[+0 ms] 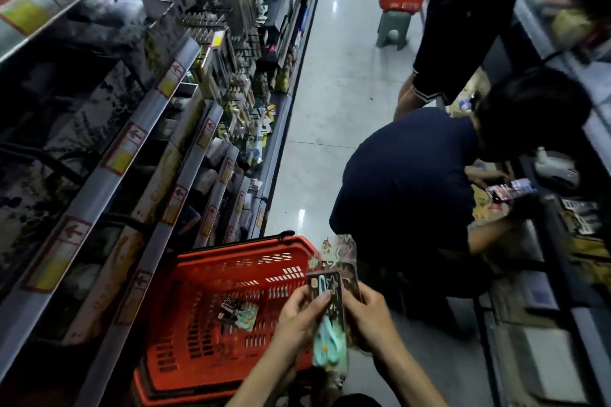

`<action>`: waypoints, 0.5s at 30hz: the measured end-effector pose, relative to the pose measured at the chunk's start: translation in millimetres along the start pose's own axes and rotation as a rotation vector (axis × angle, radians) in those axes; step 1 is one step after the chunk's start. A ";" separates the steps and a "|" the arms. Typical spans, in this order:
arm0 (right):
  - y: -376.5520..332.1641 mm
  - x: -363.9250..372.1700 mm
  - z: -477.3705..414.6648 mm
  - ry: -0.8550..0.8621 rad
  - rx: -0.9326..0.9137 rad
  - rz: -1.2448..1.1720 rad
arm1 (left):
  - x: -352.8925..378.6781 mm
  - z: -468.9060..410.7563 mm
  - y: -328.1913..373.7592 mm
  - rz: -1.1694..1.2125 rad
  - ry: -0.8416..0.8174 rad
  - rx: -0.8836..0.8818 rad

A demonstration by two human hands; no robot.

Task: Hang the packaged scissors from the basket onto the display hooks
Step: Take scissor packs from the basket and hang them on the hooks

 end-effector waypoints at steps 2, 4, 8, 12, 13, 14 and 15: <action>1.9 -9.9 15.7 0.074 0.017 -0.057 | -3.5 3.1 4.3 -0.013 -0.002 0.033; 4.7 -21.6 32.1 0.148 0.005 -0.087 | -10.6 5.6 1.6 0.013 0.006 0.032; 15.3 -43.4 67.8 0.316 -0.056 -0.146 | -25.5 5.3 -14.2 0.025 -0.069 0.006; 32.5 -60.9 115.9 0.464 -0.097 -0.188 | -30.0 5.4 -21.0 -0.106 -0.112 0.065; 39.9 -65.0 128.5 0.501 -0.082 -0.212 | -26.0 6.5 -22.1 -0.174 -0.113 0.092; 47.9 -70.1 144.8 0.548 -0.070 -0.238 | -17.8 7.6 -27.4 -0.248 -0.141 0.109; 55.3 -74.6 159.0 0.590 -0.059 -0.250 | -9.0 10.5 -32.5 -0.326 -0.181 0.123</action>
Point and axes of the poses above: each hand's wrist, its own z-axis away from the middle knuckle, its own x-axis out of the palm, y = z × x, the point moved 7 cm from there along -z, towards the middle knuckle, and after that the axes turned 10 degrees about -x, right-handed, at the moved point
